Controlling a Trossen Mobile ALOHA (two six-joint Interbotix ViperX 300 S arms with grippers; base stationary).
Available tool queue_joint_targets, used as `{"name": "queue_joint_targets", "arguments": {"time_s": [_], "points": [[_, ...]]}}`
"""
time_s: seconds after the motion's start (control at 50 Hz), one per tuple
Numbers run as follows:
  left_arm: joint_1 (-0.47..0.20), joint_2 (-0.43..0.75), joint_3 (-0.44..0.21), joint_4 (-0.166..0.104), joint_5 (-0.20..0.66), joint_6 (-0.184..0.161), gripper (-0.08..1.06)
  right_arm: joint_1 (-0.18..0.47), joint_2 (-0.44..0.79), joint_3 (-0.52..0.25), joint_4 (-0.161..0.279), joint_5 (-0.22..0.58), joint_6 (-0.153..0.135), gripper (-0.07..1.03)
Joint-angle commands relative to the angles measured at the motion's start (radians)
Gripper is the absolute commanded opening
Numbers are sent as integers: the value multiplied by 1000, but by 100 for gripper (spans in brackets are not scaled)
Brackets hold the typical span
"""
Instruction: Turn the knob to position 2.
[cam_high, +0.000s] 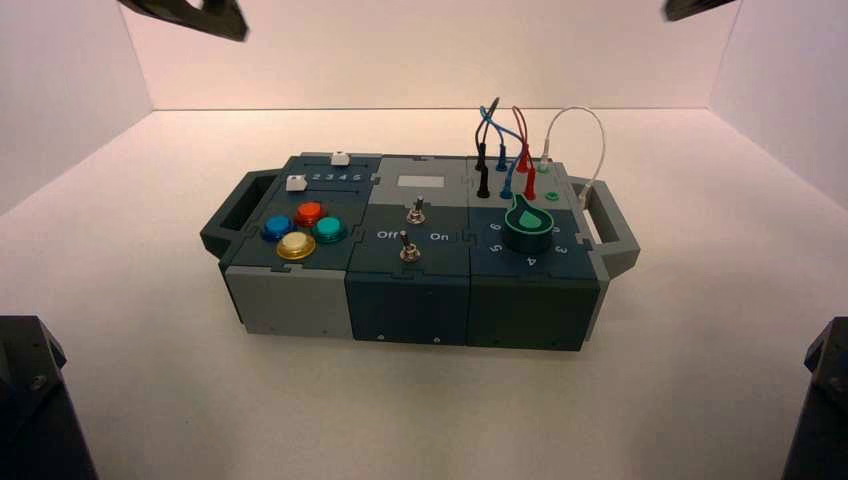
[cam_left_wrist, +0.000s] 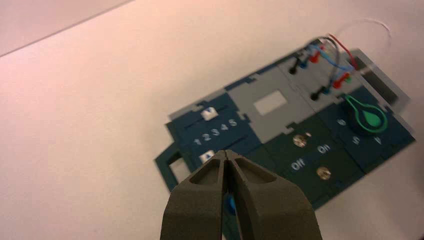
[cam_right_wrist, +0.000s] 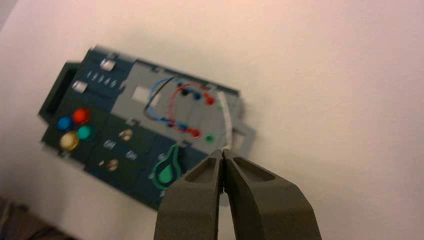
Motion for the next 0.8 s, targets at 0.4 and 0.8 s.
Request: {"name": "queue_joint_targets", "arguments": {"time_s": [0.4, 0.8], "points": [[-153, 26, -38, -15, 12, -6, -3, 144, 278, -115, 98, 38, 18, -2], [-267, 100, -49, -18, 12, -6, -3, 235, 448, -141, 156, 55, 28, -2]]}}
